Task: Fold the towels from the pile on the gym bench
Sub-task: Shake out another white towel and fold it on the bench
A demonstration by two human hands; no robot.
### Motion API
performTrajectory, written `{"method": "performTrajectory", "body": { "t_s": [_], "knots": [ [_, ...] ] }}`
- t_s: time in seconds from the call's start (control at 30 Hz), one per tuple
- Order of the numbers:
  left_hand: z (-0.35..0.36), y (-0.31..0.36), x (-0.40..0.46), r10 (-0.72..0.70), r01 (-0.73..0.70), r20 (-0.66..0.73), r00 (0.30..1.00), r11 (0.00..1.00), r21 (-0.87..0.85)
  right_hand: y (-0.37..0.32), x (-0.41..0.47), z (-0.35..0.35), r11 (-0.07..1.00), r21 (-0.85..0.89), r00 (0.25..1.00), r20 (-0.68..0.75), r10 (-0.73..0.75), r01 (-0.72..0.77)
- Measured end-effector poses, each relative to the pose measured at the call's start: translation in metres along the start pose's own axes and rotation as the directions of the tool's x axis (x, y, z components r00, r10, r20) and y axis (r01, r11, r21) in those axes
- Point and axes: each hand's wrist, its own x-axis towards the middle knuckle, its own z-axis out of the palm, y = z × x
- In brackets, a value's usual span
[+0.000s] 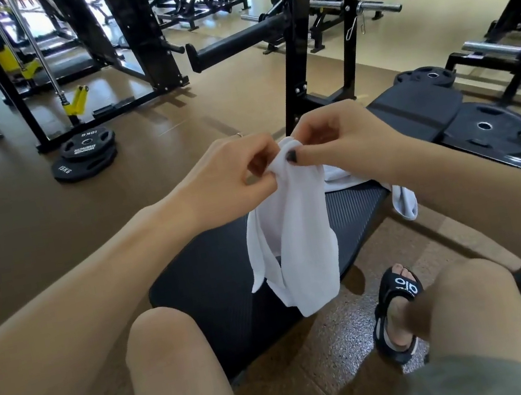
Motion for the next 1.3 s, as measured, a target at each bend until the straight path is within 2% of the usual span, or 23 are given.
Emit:
{"method": "performTrajectory", "body": {
  "t_s": [0.3, 0.47, 0.63, 0.77, 0.87, 1.0, 1.13, 1.3],
  "knots": [
    [-0.002, -0.002, 0.002, 0.049, -0.049, -0.008, 0.999, 0.999, 0.024, -0.002, 0.002, 0.002, 0.976, 0.190, 0.994, -0.014, 0.112, -0.107],
    [0.005, -0.003, -0.004, 0.033, -0.033, -0.034, 0.999, 0.999, -0.013, -0.003, 0.003, 0.007, 0.971, 0.226, 0.994, -0.057, 0.098, -0.082],
    [0.023, -0.008, -0.012, 0.012, -0.016, -0.074, 0.997, 0.999, -0.050, -0.005, 0.007, 0.008, 0.970, 0.235, 0.982, -0.161, 0.100, -0.060],
    [0.038, -0.016, -0.019, -0.004, 0.005, -0.069, 0.998, 1.000, 0.010, -0.012, 0.011, 0.005, 0.975, 0.220, 0.974, -0.220, 0.063, -0.013],
    [0.045, -0.026, -0.025, -0.073, 0.077, -0.050, 0.996, 0.993, 0.088, -0.011, 0.011, 0.003, 0.986, 0.164, 0.965, -0.259, 0.039, 0.004],
    [0.057, -0.047, -0.039, -0.167, 0.149, 0.036, 0.985, 0.943, 0.297, -0.005, 0.012, -0.006, 0.992, 0.124, 0.940, -0.340, 0.024, 0.020],
    [0.063, -0.066, -0.053, -0.257, 0.214, 0.072, 0.964, 0.906, 0.364, 0.002, 0.014, -0.015, 0.996, 0.080, 0.920, -0.392, -0.001, 0.035],
    [0.046, -0.080, -0.062, -0.373, 0.283, 0.118, 0.920, 0.842, 0.459, 0.022, 0.015, -0.029, 0.999, 0.005, 0.890, -0.455, 0.044, -0.046]
  ]
}}
